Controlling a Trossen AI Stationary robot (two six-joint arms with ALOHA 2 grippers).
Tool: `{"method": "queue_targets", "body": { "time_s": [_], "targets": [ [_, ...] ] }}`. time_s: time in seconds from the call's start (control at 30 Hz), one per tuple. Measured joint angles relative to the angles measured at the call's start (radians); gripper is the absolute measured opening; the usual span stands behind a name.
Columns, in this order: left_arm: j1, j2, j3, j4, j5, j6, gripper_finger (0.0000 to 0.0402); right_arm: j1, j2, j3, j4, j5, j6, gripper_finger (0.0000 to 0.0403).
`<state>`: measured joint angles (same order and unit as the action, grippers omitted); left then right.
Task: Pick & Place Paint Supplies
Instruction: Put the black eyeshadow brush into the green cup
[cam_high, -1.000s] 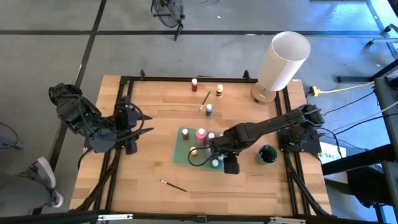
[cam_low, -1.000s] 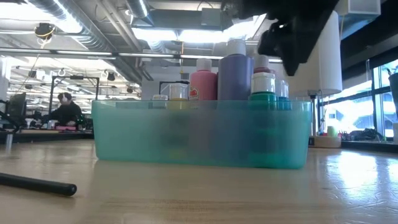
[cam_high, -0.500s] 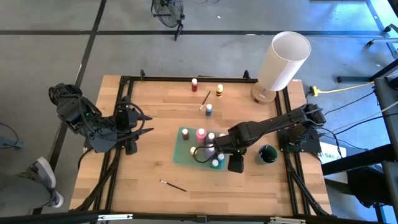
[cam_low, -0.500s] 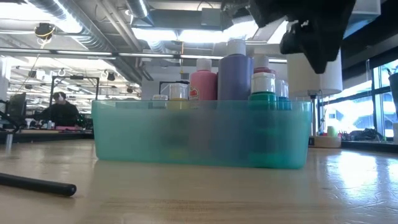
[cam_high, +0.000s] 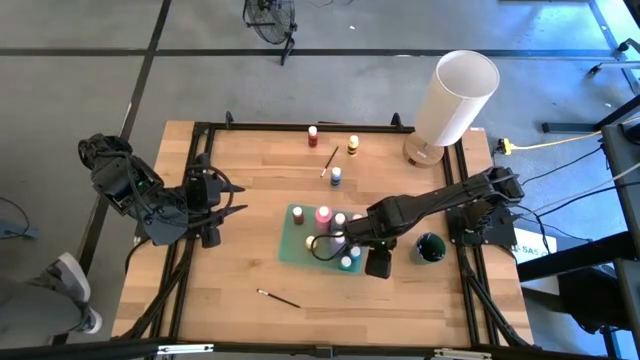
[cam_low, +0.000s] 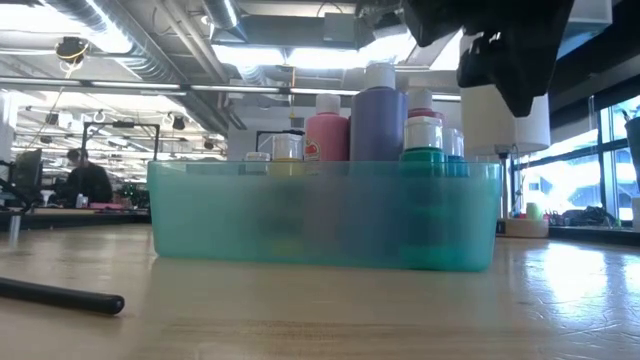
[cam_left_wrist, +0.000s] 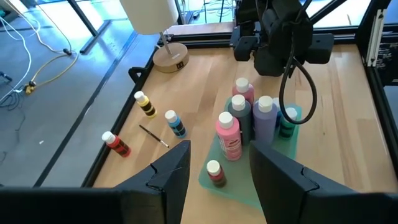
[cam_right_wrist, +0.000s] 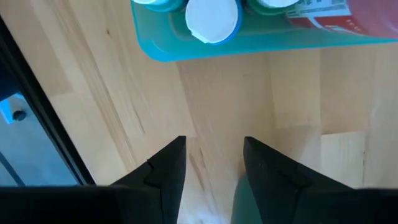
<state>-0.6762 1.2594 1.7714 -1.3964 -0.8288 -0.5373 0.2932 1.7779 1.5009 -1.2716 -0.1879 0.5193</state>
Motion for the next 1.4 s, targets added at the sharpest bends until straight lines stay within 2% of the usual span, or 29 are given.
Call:
{"method": "queue_targets", "body": {
  "time_s": [1.23,1.4],
  "targets": [
    [0.0,0.0,0.0,-0.021,-0.026,0.0,0.0159,-0.011,0.0,0.0,0.019,0.004,-0.011,0.0163],
    [0.0,0.0,0.0,-0.021,-0.041,0.0,0.0159,-0.011,0.0,0.0,0.019,0.035,-0.014,0.0163]
  ]
}}
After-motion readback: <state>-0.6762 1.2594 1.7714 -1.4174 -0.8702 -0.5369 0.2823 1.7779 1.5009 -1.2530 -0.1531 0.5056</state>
